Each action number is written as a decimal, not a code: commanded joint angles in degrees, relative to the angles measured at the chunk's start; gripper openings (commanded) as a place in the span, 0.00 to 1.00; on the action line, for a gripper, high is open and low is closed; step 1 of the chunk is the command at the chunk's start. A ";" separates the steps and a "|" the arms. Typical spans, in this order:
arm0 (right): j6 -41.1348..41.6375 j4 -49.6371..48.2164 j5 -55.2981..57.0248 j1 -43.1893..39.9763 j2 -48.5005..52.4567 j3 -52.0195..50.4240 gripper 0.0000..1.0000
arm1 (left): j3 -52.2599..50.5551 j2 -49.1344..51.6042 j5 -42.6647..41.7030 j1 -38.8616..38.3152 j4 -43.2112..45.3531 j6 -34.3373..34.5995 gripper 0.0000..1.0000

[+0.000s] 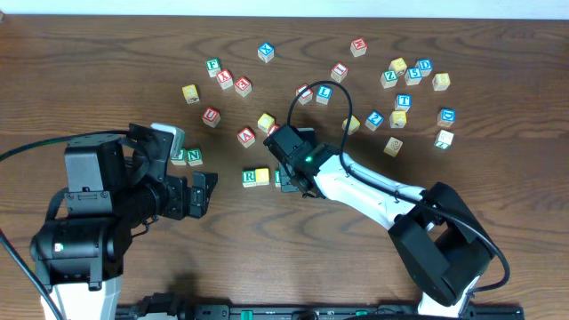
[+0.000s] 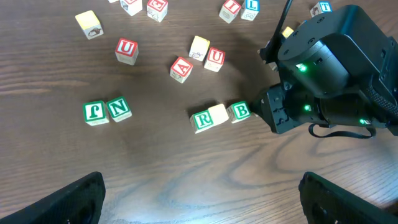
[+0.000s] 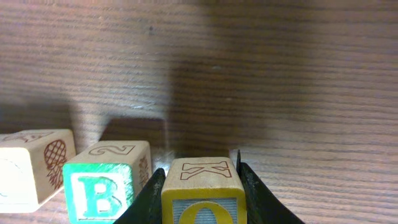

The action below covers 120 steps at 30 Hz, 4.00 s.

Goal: Spell out ROBOT
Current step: 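Carry the yellow O block to the right of the green B block, then lower the O block beside the B block and open the right gripper, then move the right gripper back over the blue T block in the pile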

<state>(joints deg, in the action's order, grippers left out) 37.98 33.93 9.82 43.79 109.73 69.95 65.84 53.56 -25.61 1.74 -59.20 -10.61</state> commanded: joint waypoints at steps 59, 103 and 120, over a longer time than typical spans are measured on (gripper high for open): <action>1.46 -5.84 5.75 3.02 0.07 -3.28 0.37 | 0.44 -0.09 -0.76 0.24 -0.13 -0.96 0.98; -2.38 10.45 7.63 -33.68 -11.72 7.23 0.60 | 0.44 -0.09 -0.74 0.22 -0.13 -0.96 0.98; -10.71 20.63 -2.91 -38.93 4.20 24.28 0.64 | 0.44 -0.09 -0.74 0.24 -0.13 -0.96 0.98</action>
<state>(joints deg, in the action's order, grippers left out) 30.09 51.42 10.48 6.09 109.86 87.79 65.84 53.56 -25.58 1.74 -59.18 -10.61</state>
